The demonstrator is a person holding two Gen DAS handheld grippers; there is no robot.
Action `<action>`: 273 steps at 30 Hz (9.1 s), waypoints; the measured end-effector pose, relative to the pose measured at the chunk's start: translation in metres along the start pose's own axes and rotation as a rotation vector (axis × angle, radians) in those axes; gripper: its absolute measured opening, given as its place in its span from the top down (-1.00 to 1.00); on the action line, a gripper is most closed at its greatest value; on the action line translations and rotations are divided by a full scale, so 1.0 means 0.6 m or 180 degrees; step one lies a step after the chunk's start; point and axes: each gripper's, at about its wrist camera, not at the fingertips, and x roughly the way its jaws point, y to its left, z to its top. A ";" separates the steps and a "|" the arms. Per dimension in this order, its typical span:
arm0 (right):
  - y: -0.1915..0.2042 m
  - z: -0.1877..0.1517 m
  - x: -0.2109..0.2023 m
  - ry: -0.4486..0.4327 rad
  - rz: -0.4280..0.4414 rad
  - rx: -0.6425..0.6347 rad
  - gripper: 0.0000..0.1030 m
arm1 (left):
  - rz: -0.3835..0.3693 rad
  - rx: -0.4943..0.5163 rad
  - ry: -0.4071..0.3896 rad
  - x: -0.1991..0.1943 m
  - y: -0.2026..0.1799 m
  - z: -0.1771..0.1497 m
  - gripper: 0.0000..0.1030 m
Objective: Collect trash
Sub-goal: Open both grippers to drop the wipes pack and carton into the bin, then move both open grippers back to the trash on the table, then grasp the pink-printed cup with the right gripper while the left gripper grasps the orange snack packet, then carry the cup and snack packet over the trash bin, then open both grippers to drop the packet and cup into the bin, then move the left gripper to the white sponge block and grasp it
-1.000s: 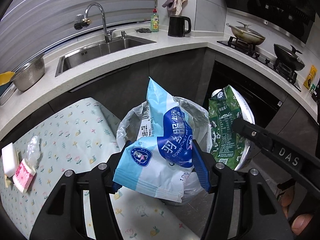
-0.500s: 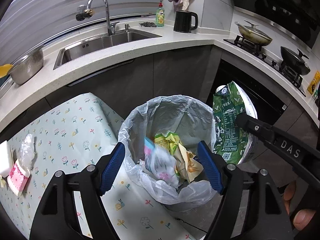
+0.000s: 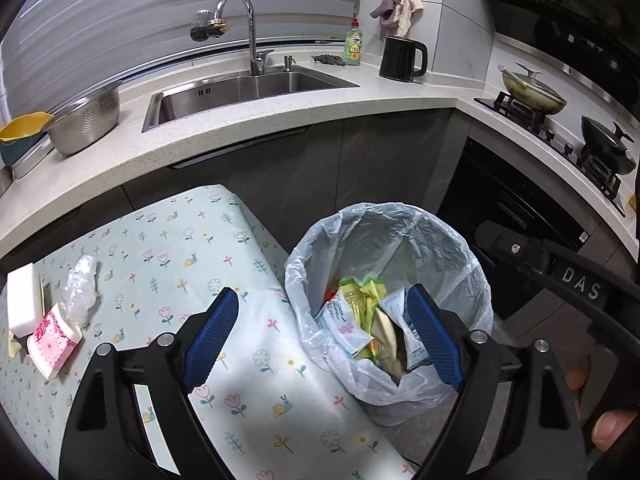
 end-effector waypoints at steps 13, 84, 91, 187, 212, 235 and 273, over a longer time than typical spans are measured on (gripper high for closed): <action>0.068 -0.014 -0.042 -0.0064 0.0104 -0.0185 0.14 | 0.0150 -0.0152 -0.0061 -0.045 0.057 -0.015 -0.63; 0.602 -0.376 0.242 0.0949 0.0217 -0.1223 -0.13 | 0.1166 -0.1415 0.0175 -0.092 0.731 -0.232 -0.78; 0.595 -0.375 0.257 0.0918 0.0169 -0.1218 0.16 | 0.1010 -0.1500 0.0158 -0.073 0.752 -0.229 -0.49; -0.025 -0.070 -0.112 -0.0210 -0.0378 0.0250 0.93 | -0.0237 -0.0021 -0.0496 -0.111 0.031 0.043 0.89; -0.023 -0.049 -0.038 -0.0112 -0.0452 0.0135 0.74 | -0.0219 -0.0081 -0.0391 -0.034 0.018 0.059 -0.01; 0.082 -0.071 -0.045 -0.0084 -0.0247 -0.0081 0.27 | 0.0353 -0.0432 -0.0377 -0.090 0.148 -0.002 -0.70; 0.340 -0.203 0.031 0.0438 0.0239 -0.0752 0.13 | 0.1317 -0.1565 0.0482 -0.078 0.412 -0.138 -0.75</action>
